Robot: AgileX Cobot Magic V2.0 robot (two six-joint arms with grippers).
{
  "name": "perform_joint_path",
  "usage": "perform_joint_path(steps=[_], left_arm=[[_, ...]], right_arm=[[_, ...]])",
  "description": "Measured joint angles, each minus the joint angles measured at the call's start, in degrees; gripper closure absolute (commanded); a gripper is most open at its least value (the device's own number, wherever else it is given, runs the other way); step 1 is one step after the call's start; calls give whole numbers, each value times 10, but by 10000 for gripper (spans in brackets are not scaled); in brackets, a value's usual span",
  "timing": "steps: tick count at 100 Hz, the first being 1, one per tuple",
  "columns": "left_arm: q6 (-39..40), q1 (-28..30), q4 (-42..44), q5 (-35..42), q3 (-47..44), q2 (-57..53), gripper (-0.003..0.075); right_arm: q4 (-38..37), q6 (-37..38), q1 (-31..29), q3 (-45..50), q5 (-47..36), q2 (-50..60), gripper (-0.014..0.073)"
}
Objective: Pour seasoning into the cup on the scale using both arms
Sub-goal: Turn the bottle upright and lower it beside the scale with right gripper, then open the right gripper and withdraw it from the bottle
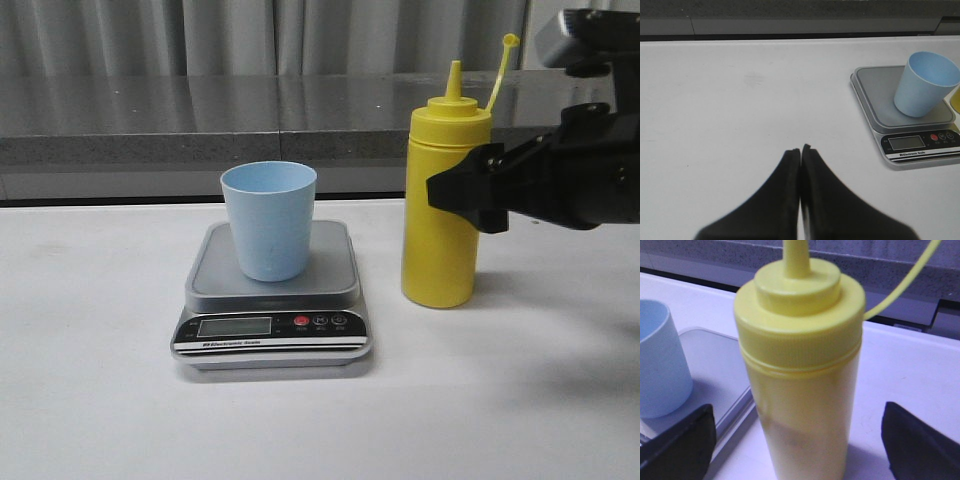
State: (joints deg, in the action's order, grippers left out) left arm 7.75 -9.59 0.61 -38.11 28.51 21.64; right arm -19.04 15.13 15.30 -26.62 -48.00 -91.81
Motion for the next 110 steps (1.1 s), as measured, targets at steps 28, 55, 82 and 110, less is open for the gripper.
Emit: perform_joint_path(steps=[28, 55, 82, 110], left_arm=[[0, 0, 0, 0, 0, 0, 740], [0, 0, 0, 0, 0, 0, 740], [0, 0, 0, 0, 0, 0, 740], [0, 0, 0, 0, 0, 0, 740]], right_arm=[[122, -1, 0, 76, 0, 131, 359], [157, -1, -1, 112, 75, 250, 669], [150, -2, -1, 116, 208, 361, 661], [146, -2, -1, 116, 339, 498, 661]])
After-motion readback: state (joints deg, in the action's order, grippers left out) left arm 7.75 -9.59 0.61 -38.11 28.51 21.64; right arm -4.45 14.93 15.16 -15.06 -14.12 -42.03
